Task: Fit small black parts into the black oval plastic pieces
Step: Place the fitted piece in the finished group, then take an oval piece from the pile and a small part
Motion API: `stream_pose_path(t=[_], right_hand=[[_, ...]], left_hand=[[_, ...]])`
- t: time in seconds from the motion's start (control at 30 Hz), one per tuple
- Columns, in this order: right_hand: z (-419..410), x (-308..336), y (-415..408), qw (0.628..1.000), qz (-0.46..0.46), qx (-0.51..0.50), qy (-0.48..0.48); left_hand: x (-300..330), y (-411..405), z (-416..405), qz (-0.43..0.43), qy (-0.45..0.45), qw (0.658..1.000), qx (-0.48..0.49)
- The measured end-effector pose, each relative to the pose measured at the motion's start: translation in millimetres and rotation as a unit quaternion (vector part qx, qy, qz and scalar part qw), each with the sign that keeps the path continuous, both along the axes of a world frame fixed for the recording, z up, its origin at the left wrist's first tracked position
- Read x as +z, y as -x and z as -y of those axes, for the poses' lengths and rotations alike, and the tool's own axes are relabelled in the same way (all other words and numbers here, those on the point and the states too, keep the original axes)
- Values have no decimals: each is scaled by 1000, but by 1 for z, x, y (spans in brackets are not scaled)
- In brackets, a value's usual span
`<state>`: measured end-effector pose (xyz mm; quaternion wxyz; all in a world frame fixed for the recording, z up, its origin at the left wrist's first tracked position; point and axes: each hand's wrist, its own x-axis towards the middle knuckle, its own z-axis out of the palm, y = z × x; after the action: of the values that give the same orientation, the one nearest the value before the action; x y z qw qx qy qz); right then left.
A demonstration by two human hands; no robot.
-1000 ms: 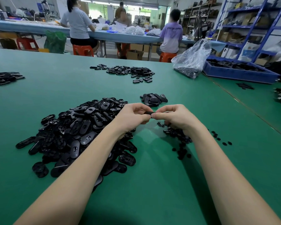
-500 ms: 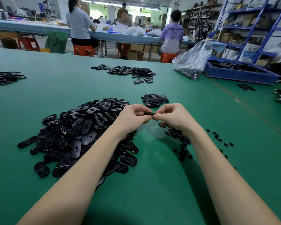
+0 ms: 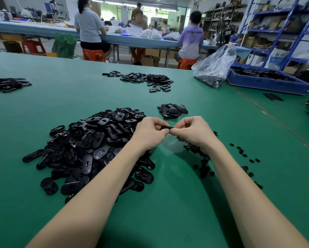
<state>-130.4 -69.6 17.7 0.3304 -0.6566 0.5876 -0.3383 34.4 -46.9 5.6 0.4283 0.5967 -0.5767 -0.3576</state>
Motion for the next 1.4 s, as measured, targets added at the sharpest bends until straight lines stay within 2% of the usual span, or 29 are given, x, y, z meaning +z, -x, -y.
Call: stream_pose_path(t=[0.07, 0.17, 0.23, 0.37, 0.47, 0.57, 0.67, 0.87, 0.97, 1.1, 1.2, 1.27, 1.33, 1.4], right_hand=[[-1, -1, -2, 1000, -8, 2, 19], [-4, -1, -2, 997, 22, 60, 46], [-4, 0, -2, 991, -30, 84, 96], [0, 0, -3, 981, -112, 51, 148], [11, -1, 1, 983, -114, -27, 138], [34, 0, 0, 985, -105, -110, 83], [62, 3, -7, 985, -86, -144, 35], [101, 13, -22, 980, -70, -187, 23], [106, 12, -25, 980, -90, -176, 0], [89, 16, -25, 980, -108, -164, 39], [58, 16, -19, 991, -99, -92, 25], [33, 13, -16, 990, -140, -25, -12], [14, 11, -17, 974, -219, 41, -49], [2, 10, -20, 959, -270, 75, -47]], left_hand=[[1, -3, 0, 7, -2, 1000, -10], [2, -12, 2, -66, -21, 997, -20], [1, -16, 4, -96, -30, 995, -2], [0, -15, 8, -147, -34, 988, -7], [1, -17, 12, -143, -15, 990, 8], [3, -19, 14, -145, 5, 989, 10], [3, -21, 14, -139, 12, 990, 8], [-4, -27, 19, -143, 11, 990, 6], [-7, -29, 20, -132, 9, 991, 4], [-7, -31, 22, -132, 12, 991, 4], [-4, -31, 23, -119, 21, 993, 5], [-4, -31, 23, -113, 19, 993, 4], [-4, -30, 20, -102, 14, 995, 2], [-2, -30, 18, -91, 15, 996, -2]])
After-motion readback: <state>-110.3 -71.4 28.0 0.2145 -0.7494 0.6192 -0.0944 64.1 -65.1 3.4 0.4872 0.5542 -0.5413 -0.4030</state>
